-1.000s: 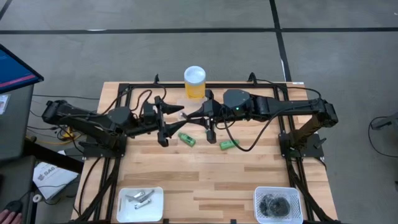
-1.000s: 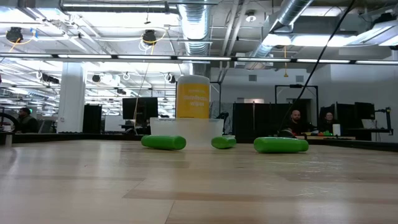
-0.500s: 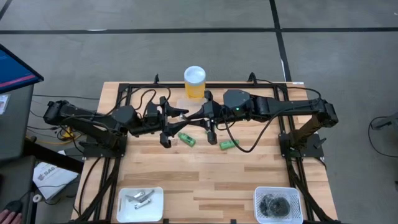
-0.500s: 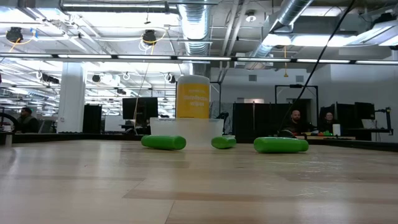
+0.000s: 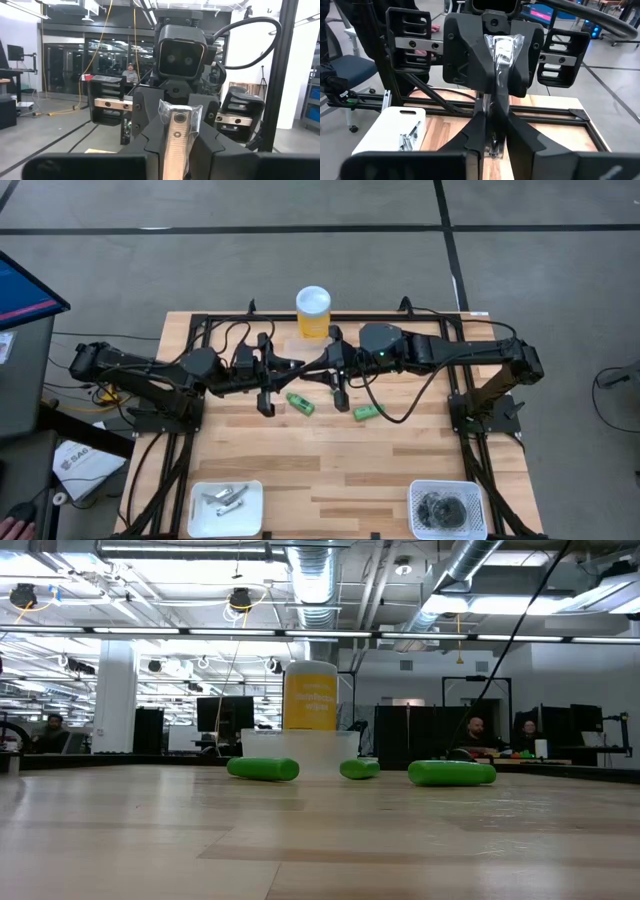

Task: Pick & Place Travel size toiletries
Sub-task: Put the silver nail cutter into the left white bin, then put the bottom right green shampoo into the transparent bin

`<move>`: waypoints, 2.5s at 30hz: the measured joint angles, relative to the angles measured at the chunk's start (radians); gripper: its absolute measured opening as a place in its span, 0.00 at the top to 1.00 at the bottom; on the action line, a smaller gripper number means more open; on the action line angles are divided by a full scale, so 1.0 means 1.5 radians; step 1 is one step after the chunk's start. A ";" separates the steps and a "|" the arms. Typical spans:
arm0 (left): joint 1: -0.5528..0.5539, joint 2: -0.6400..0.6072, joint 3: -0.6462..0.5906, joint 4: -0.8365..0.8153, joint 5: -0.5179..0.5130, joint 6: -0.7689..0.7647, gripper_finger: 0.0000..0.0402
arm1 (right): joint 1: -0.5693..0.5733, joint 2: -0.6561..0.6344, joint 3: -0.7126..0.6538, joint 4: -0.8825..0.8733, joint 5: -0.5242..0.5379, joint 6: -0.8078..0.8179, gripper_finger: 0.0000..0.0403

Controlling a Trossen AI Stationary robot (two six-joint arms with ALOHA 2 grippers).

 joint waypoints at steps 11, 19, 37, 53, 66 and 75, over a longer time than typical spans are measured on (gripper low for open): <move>-0.025 -0.013 0.001 -0.009 0.004 -0.029 0.89 | -0.001 -0.045 0.000 -0.085 -0.004 -0.004 0.66; -0.127 -0.059 0.000 -0.216 -0.024 -0.162 0.89 | 0.025 -0.149 0.001 -0.221 -0.003 0.051 0.52; -0.477 0.069 0.000 -0.611 -0.010 -0.752 0.89 | 0.074 -0.199 0.000 -0.299 0.014 0.117 0.61; -0.511 0.260 0.000 -0.656 0.104 -0.806 0.84 | 0.075 -0.170 0.000 -0.294 0.011 0.123 0.60; -0.511 0.236 0.000 -0.669 0.138 -0.805 0.76 | 0.075 -0.174 0.000 -0.295 0.011 0.140 0.54; -0.498 0.156 0.000 -0.674 0.136 -0.817 0.48 | 0.075 -0.179 0.000 -0.298 0.011 0.131 0.44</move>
